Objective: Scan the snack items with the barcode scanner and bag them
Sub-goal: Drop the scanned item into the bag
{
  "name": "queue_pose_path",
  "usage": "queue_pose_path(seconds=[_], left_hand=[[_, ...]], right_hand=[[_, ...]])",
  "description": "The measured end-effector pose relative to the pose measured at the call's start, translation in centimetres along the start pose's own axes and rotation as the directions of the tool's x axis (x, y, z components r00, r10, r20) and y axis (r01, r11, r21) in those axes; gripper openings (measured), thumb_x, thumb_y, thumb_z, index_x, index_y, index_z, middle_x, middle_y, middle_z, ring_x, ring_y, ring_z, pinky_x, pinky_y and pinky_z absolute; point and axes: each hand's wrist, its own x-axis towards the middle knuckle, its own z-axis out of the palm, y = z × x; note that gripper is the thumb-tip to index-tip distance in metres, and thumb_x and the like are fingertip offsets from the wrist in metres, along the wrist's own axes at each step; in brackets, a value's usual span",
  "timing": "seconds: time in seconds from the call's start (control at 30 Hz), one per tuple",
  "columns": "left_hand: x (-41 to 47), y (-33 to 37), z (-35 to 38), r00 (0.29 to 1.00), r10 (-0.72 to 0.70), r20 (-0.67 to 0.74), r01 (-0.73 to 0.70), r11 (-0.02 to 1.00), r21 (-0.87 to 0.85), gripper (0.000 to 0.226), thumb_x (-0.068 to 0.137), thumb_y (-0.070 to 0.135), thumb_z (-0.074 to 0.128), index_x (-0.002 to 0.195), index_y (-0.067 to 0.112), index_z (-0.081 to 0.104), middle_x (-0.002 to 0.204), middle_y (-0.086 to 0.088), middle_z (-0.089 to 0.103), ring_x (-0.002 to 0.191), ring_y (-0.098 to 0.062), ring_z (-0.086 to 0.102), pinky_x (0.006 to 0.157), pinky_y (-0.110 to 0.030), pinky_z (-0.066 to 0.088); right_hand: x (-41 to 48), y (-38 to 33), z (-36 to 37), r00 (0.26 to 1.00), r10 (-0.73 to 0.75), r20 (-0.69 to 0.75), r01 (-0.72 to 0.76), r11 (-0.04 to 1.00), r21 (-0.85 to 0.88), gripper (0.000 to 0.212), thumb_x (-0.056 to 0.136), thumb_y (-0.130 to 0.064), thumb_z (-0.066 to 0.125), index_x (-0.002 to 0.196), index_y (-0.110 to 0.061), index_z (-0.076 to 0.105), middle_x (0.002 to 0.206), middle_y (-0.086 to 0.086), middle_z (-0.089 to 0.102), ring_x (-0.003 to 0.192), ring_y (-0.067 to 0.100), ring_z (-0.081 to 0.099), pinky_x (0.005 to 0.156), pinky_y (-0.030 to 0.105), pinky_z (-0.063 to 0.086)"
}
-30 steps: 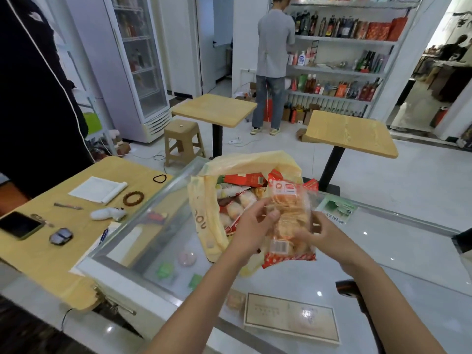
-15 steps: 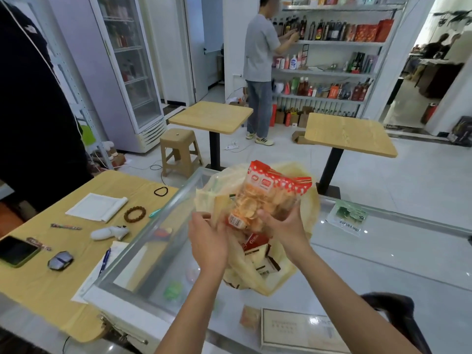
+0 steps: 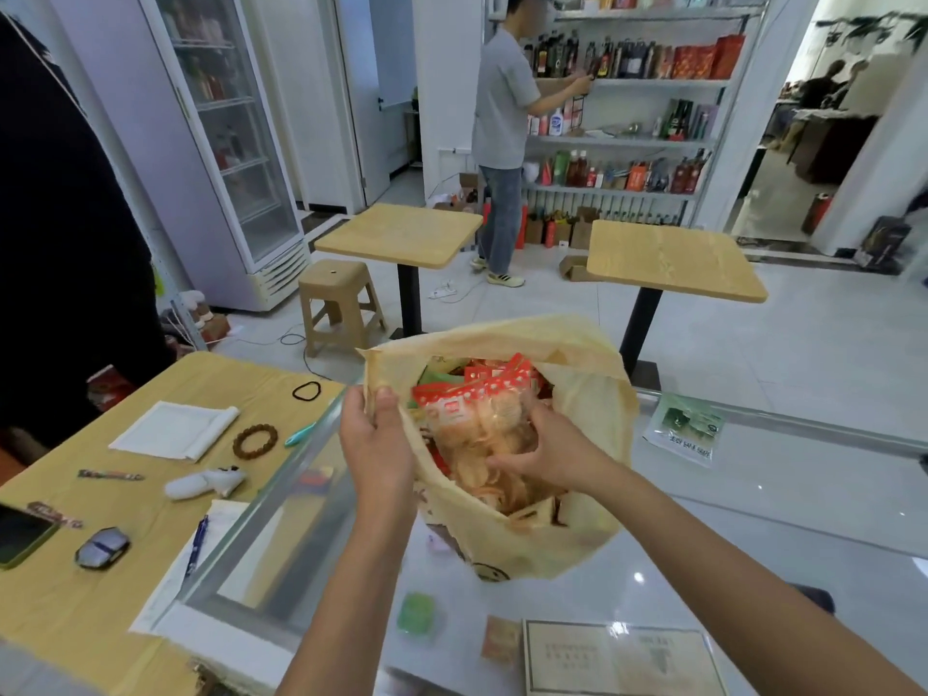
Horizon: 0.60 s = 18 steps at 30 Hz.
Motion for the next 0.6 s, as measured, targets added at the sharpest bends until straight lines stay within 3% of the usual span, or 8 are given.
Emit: queue_pose_path(seconds=[0.13,0.27,0.33,0.4,0.43,0.47,0.53,0.6], left_hand=[[-0.8,-0.8,1.6,0.997,-0.026,0.068,0.021,0.997,0.069,0.018,0.101,0.021,0.039,0.086,0.021,0.049,0.078,-0.002,0.052,0.068,-0.014,0.050,0.058,-0.026,0.041],[-1.4,-1.5,2.2,0.997,-0.036,0.062,0.027,0.991,0.133,0.009,0.099,0.022,0.042,0.098,0.014,0.047,0.080,0.001,0.051,0.070,-0.012,0.050,0.058,-0.025,0.039],[-1.7,-1.7,2.4,0.997,-0.044,0.068,0.034,0.989,0.141,0.007,0.097,0.019,0.045,0.102,0.015,0.046,0.083,0.003,0.052,0.072,-0.009,0.051,0.059,-0.024,0.039],[-1.8,-2.0,2.5,0.997,-0.048,0.063,0.037,0.987,0.155,0.008,0.096,0.016,0.046,0.104,0.015,0.045,0.084,0.004,0.053,0.073,-0.008,0.051,0.059,-0.024,0.039],[-1.9,-2.1,2.7,0.997,-0.048,0.061,0.038,0.986,0.163,0.009,0.095,0.015,0.046,0.104,0.015,0.045,0.083,0.005,0.052,0.072,-0.007,0.050,0.059,-0.024,0.038],[-2.0,-2.3,2.9,0.997,-0.046,0.060,0.036,0.985,0.169,0.009,0.096,0.014,0.046,0.105,0.014,0.045,0.083,0.005,0.052,0.071,-0.007,0.050,0.058,-0.024,0.038],[-2.4,-2.3,3.4,0.997,-0.042,0.057,0.031,0.985,0.172,0.010,0.097,0.015,0.046,0.106,0.012,0.045,0.084,0.005,0.051,0.072,-0.007,0.049,0.059,-0.023,0.037],[-2.5,-2.3,3.8,0.997,-0.047,0.055,0.038,0.986,0.163,0.011,0.097,0.016,0.046,0.108,0.014,0.046,0.088,0.005,0.053,0.076,-0.007,0.051,0.061,-0.023,0.039]], right_hand=[[0.5,-0.9,1.7,0.995,-0.030,0.093,0.050,0.974,-0.222,0.116,0.078,-0.045,0.074,0.152,-0.022,-0.012,0.131,0.005,0.047,0.115,0.021,0.047,0.097,0.032,0.043],[-0.7,0.3,1.9,0.996,-0.069,0.057,0.080,0.969,-0.235,0.083,0.079,-0.053,0.069,0.144,-0.019,0.029,0.127,-0.002,0.036,0.121,0.016,0.035,0.104,0.032,0.037],[-2.6,1.2,1.3,0.970,-0.166,-0.176,0.139,0.978,-0.158,0.064,0.081,-0.051,0.068,0.132,-0.020,0.044,0.126,-0.007,0.038,0.119,0.009,0.037,0.103,0.029,0.039],[-4.1,2.8,0.9,0.748,-0.215,-0.628,0.110,0.973,-0.202,0.065,0.078,-0.042,0.074,0.131,-0.017,0.046,0.131,-0.002,0.041,0.122,0.012,0.037,0.104,0.029,0.037],[-4.7,3.7,0.7,0.617,-0.138,-0.775,0.035,0.988,-0.148,0.072,0.075,-0.038,0.078,0.133,-0.014,0.043,0.133,0.002,0.039,0.124,0.016,0.036,0.104,0.031,0.035],[-5.1,4.5,0.5,0.570,0.011,-0.822,-0.065,0.997,-0.032,0.082,0.072,-0.036,0.081,0.137,-0.013,0.037,0.136,0.006,0.036,0.127,0.020,0.034,0.105,0.034,0.035],[-5.5,5.4,-0.2,0.673,0.363,-0.644,-0.271,0.932,0.242,0.094,0.072,-0.035,0.081,0.144,-0.012,0.026,0.136,0.009,0.037,0.127,0.025,0.037,0.101,0.040,0.038],[-5.7,6.2,-1.1,0.760,0.539,-0.363,-0.384,0.823,0.418,0.069,0.078,-0.023,0.076,0.137,-0.006,0.043,0.110,0.005,0.057,0.103,0.025,0.057,0.086,0.040,0.051]])
